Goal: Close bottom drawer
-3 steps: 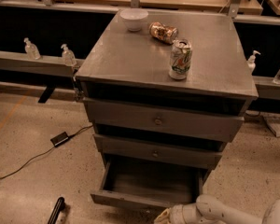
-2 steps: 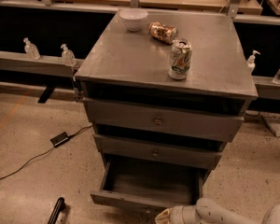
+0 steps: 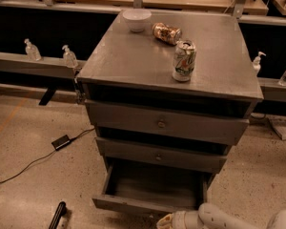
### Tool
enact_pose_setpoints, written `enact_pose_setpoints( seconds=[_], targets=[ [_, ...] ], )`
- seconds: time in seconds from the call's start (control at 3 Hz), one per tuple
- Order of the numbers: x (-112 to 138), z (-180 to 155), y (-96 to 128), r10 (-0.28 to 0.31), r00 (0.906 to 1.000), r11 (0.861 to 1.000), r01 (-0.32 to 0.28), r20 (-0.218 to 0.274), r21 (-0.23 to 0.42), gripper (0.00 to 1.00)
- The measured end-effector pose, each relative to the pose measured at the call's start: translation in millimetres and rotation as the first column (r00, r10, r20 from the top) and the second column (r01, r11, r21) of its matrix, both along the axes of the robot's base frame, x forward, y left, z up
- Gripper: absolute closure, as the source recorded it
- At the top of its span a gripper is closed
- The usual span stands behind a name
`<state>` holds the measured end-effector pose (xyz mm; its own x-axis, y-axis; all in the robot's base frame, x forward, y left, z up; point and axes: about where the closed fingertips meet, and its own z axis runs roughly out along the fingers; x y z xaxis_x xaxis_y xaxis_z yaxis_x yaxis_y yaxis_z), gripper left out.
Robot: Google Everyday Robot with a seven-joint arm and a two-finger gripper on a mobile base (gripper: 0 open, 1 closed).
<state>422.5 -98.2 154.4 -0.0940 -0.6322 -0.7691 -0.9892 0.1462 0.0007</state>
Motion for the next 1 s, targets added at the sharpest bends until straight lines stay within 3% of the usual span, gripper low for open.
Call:
enact_pose_setpoints(
  seconds=[0.33, 0.67, 1.0],
  targets=[
    [10, -17, -3, -0.059, 0.9959, 0.998, 0.058, 0.069, 0.015, 1.0],
    [23, -26, -11, -0.115, 0.9858, 0.993, 0.112, 0.123, 0.024, 1.0],
    [23, -26, -11, -0.115, 0.9858, 0.993, 0.112, 0.123, 0.024, 1.0]
  ],
)
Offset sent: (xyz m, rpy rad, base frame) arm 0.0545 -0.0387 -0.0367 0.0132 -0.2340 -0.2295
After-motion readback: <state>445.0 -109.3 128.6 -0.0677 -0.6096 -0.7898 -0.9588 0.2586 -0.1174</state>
